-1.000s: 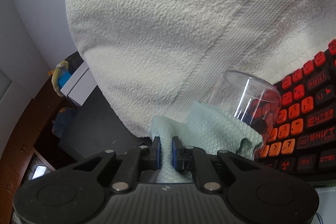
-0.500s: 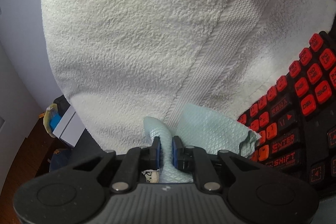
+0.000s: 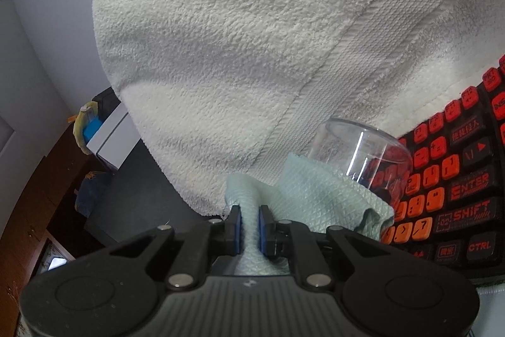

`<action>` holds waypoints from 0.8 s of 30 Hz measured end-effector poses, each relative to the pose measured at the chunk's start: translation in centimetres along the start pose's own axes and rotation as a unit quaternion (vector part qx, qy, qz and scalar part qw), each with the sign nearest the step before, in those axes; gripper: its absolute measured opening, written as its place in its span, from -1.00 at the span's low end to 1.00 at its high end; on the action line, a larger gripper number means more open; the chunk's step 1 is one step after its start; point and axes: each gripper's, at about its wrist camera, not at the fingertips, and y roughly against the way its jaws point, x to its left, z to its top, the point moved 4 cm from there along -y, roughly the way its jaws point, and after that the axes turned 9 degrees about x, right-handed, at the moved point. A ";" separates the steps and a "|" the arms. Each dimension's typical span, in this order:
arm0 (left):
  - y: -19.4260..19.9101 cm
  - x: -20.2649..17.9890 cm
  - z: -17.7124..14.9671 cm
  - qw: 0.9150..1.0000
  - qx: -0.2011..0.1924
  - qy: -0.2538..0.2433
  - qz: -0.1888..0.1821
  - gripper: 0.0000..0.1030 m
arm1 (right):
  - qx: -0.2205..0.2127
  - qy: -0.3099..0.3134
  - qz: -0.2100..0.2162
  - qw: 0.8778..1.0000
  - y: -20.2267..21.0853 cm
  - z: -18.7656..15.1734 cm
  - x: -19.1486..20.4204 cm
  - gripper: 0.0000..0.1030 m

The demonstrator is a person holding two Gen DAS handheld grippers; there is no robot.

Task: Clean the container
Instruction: 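Sweep the green cloth across the cup's outer wall with the right gripper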

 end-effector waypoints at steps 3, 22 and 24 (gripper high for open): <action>0.0 0.0 0.0 1.000 0.000 0.000 0.000 -0.30 | -0.022 -0.004 -0.011 1.000 0.7 0.6 -0.4 -0.83; 0.2 0.3 -0.2 1.000 0.000 0.000 -0.001 -0.30 | 0.022 -0.023 0.029 0.999 -1.0 -0.5 -0.3 -0.81; 0.3 0.3 -0.2 1.000 0.000 -0.001 0.000 -0.30 | 0.026 -0.011 0.024 0.999 -1.0 -0.5 0.0 -0.81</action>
